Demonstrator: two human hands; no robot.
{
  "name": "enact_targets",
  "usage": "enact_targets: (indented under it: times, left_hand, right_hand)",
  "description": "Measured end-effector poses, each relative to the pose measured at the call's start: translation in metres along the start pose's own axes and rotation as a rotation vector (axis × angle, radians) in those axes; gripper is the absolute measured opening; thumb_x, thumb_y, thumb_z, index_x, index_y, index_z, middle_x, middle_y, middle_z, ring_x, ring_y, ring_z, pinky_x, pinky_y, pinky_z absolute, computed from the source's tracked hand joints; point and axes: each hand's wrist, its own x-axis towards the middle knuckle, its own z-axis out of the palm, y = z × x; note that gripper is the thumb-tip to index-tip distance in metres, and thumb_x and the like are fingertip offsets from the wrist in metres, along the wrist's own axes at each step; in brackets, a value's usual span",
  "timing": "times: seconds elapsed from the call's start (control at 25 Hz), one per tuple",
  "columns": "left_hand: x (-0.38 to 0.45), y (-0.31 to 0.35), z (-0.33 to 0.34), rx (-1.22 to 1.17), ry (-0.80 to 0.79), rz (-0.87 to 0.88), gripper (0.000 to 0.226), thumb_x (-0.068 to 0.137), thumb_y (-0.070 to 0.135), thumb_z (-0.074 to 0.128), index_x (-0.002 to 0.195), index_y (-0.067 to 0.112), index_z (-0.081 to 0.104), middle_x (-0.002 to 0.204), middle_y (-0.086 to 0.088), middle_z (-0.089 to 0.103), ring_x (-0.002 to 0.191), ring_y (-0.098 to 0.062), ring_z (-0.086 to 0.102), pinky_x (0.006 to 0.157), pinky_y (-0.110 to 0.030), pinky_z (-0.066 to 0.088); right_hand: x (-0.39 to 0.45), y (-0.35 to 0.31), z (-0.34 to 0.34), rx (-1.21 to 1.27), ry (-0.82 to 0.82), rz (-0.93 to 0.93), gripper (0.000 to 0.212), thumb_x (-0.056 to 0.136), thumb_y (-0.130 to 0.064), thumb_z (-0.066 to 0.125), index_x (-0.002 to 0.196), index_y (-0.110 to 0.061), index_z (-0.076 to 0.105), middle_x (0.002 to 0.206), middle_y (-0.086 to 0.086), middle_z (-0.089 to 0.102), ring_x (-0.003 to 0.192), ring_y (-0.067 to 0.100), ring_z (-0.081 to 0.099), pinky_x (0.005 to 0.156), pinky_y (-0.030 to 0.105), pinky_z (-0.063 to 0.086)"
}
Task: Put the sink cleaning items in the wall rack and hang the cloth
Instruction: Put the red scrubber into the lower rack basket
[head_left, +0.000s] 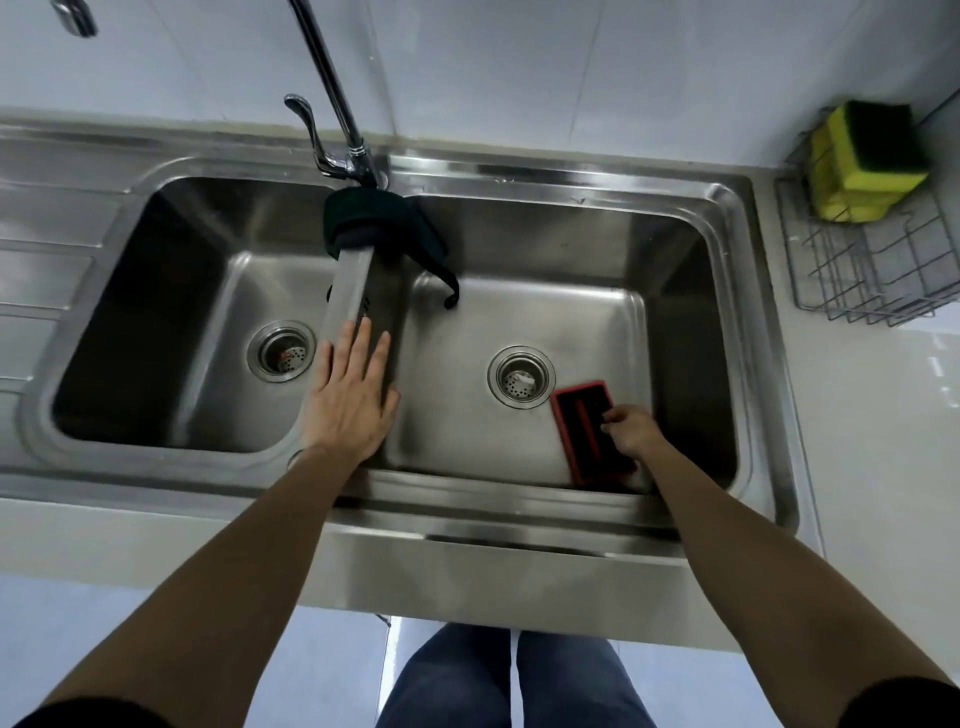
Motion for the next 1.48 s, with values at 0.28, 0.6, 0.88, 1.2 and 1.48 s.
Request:
enact_targets:
  times: [0.28,0.6,0.88,1.2,1.48]
  left_hand:
    - [0.001,0.001,-0.001,-0.028,0.027,0.093,0.065,0.094,0.041,0.021,0.152,0.01,0.018,0.161,-0.011,0.012,0.149,-0.025,0.003,0.12,-0.044,0.004]
    - [0.061,0.127,-0.062,-0.399,0.08,0.333,0.069,0.092,0.048,0.014,0.152,0.013,0.017,0.162,-0.006,0.008,0.149,-0.02,0.001,0.12,-0.036,0.0]
    - [0.117,0.296,-0.129,-0.69,0.068,0.437,0.06,0.101,0.038,0.032,0.152,0.014,0.013,0.162,-0.004,0.007,0.149,-0.018,0.002,0.122,-0.04,0.006]
    - [0.146,0.403,-0.156,-0.763,-0.064,0.494,0.063,0.102,0.042,0.022,0.153,0.015,-0.003,0.162,-0.003,-0.004,0.149,-0.013,-0.005,0.121,-0.035,0.0]
    - [0.155,0.417,-0.145,-0.7,-0.081,0.502,0.064,0.101,0.042,0.022,0.152,0.016,-0.006,0.162,-0.002,-0.006,0.148,-0.013,-0.008,0.121,-0.034,0.001]
  right_hand:
    - [-0.048,-0.036,-0.024,0.366,-0.035,-0.118,0.016,0.093,0.002,0.053,0.095,-0.014,0.057,0.086,0.011,0.056,0.069,0.017,0.05,0.059,0.027,0.04]
    - [-0.109,-0.065,-0.174,0.607,0.273,-0.416,0.015,0.092,-0.007,0.059,0.089,-0.02,0.064,0.074,-0.002,0.071,0.066,0.006,0.066,0.073,0.031,0.053]
    - [-0.11,-0.046,-0.296,0.341,0.728,-0.489,0.025,0.092,-0.021,0.057,0.114,-0.028,0.064,0.091,-0.003,0.068,0.087,0.02,0.066,0.082,0.028,0.051]
    - [-0.067,-0.054,-0.343,-0.1,0.668,-0.45,0.026,0.089,-0.023,0.056,0.11,-0.025,0.071,0.109,0.004,0.074,0.102,0.027,0.067,0.089,0.034,0.052]
    - [-0.038,-0.072,-0.35,-0.137,0.6,-0.35,0.023,0.094,-0.025,0.054,0.111,-0.022,0.068,0.117,0.007,0.069,0.109,0.03,0.064,0.09,0.035,0.05]
